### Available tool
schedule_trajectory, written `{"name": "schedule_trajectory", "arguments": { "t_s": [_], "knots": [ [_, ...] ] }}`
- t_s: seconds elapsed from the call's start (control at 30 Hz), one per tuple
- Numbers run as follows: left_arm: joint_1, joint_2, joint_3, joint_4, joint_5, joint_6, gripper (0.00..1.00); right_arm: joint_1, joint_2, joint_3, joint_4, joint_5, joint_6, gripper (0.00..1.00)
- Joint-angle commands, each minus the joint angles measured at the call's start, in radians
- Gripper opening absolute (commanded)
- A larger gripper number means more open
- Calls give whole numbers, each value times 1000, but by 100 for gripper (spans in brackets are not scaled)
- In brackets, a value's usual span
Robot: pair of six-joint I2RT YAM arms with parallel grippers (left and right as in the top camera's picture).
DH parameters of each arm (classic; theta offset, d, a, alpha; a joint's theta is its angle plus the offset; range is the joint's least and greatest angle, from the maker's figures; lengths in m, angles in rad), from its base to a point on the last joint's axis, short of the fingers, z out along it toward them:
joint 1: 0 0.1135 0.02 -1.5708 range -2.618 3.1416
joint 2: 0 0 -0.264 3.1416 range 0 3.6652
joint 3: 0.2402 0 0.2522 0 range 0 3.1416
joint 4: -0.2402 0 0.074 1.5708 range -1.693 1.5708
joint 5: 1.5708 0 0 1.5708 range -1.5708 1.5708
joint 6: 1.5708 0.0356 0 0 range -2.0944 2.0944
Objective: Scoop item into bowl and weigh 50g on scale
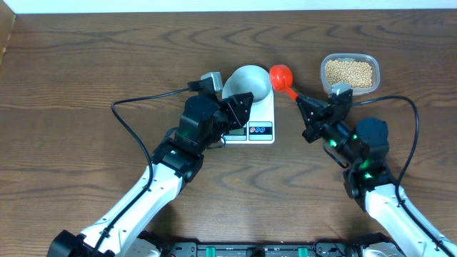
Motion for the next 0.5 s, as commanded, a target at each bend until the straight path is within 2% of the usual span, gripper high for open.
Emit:
{"name": "schedule_trajectory", "arguments": {
  "t_s": [0.0,0.2,0.4,0.47],
  "knots": [
    [-1,5,3,-6,-11,89,51,-27,2,67,-57,-22,-46,1],
    [6,5,3,-57,-49,121,64,-64,-3,166,-271,-28,-72,1],
    [8,5,3,-117,-126,121,66,-148,-30,266,-533,-124,-72,1],
    [8,5,3,-117,-142,121,67,-191,-51,275,-568,-192,-71,1]
  ]
}}
